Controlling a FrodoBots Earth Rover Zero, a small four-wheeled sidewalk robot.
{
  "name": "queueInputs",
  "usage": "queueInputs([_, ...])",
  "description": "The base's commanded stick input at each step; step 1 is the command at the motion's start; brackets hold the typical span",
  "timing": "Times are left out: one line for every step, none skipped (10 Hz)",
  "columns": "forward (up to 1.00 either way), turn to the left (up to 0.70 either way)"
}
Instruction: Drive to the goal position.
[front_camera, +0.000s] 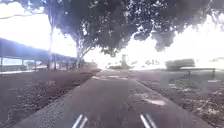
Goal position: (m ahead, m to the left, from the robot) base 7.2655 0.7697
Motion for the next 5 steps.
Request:
queueInputs([1.00,0.00])
queueInputs([1.00,0.00])
queueInputs([1.00,0.00])
queueInputs([1.00,0.00])
queueInputs([1.00,0.00])
